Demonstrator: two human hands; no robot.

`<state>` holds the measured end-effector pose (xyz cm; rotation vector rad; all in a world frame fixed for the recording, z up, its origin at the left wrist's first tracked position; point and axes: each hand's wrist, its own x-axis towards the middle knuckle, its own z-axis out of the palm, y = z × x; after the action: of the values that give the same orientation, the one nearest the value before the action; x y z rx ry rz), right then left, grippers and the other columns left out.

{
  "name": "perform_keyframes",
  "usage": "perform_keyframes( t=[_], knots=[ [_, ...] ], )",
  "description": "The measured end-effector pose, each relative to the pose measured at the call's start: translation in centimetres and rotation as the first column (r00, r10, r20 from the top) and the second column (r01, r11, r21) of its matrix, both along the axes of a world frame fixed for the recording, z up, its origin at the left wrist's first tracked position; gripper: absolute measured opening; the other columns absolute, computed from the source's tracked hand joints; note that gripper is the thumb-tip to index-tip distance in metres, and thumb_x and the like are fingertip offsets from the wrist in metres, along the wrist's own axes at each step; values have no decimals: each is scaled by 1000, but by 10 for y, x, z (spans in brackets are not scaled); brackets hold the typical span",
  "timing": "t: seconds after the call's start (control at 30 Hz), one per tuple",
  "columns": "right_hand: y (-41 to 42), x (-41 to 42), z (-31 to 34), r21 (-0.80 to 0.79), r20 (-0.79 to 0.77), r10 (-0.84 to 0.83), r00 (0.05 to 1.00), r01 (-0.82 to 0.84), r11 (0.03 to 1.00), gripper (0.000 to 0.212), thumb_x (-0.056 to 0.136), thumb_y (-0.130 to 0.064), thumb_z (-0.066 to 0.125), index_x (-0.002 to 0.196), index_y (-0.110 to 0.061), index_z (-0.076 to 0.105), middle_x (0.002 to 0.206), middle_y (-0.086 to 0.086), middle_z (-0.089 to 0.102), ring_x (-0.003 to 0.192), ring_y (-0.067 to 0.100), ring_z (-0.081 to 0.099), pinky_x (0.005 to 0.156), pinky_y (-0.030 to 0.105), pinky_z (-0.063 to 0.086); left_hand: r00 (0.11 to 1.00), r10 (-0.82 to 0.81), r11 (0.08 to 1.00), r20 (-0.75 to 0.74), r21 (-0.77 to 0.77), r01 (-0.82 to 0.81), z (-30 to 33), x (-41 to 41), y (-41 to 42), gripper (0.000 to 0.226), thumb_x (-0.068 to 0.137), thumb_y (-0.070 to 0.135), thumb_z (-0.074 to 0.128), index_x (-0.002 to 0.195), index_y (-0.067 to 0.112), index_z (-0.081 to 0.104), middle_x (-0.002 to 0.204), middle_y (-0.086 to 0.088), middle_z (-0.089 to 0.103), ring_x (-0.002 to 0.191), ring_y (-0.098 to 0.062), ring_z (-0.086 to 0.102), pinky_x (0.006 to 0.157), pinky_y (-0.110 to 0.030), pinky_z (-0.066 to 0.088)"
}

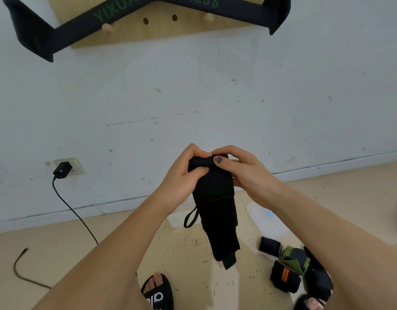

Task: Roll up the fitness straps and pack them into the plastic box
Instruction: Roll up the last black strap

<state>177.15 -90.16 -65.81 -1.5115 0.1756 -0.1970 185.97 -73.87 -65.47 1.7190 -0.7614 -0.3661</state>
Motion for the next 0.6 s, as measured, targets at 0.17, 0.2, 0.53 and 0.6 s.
perform_keyframes(
  t=[0.17, 0.2, 0.53, 0.6],
  knots=[
    [-4, 1, 0, 31, 23, -2, 1000, 1, 1000, 19, 101, -13, 64, 119, -15, 70, 112, 21, 72, 96, 22, 72, 76, 26, 57, 962, -14, 998, -272, -55, -1, 3, -3, -5, 24, 90, 38, 51, 113, 33, 59, 119, -9, 67, 109, -22, 67, 97, -42, 54],
    [-5, 1, -1, 34, 25, 1, 1000, -2, 999, 20, 101, -13, 64, 120, -16, 70, 112, 21, 72, 97, 22, 72, 77, 26, 57, 957, 0, 998, -290, -63, -19, 3, -3, -5, 25, 90, 39, 51, 112, 30, 59, 117, -9, 67, 107, -21, 66, 97, -44, 53],
    [-7, 8, -7, -60, -85, -2, 996, -4, 998, 34, 106, -36, 56, 120, -10, 71, 112, 9, 78, 106, 23, 75, 97, 38, 59, 985, 44, 993, -165, -98, -60, -1, -2, -3, 21, 103, 11, 54, 115, 26, 58, 111, -1, 64, 91, -4, 67, 76, -20, 54],
    [-6, 8, -7, -37, -68, -18, 998, 16, 999, 32, 105, -34, 57, 120, -10, 72, 112, 11, 77, 105, 25, 75, 93, 39, 60, 983, 44, 992, -180, -112, -65, -1, -1, -3, 21, 103, 10, 54, 118, 25, 58, 112, -2, 64, 92, -5, 67, 76, -21, 55]
  ],
)
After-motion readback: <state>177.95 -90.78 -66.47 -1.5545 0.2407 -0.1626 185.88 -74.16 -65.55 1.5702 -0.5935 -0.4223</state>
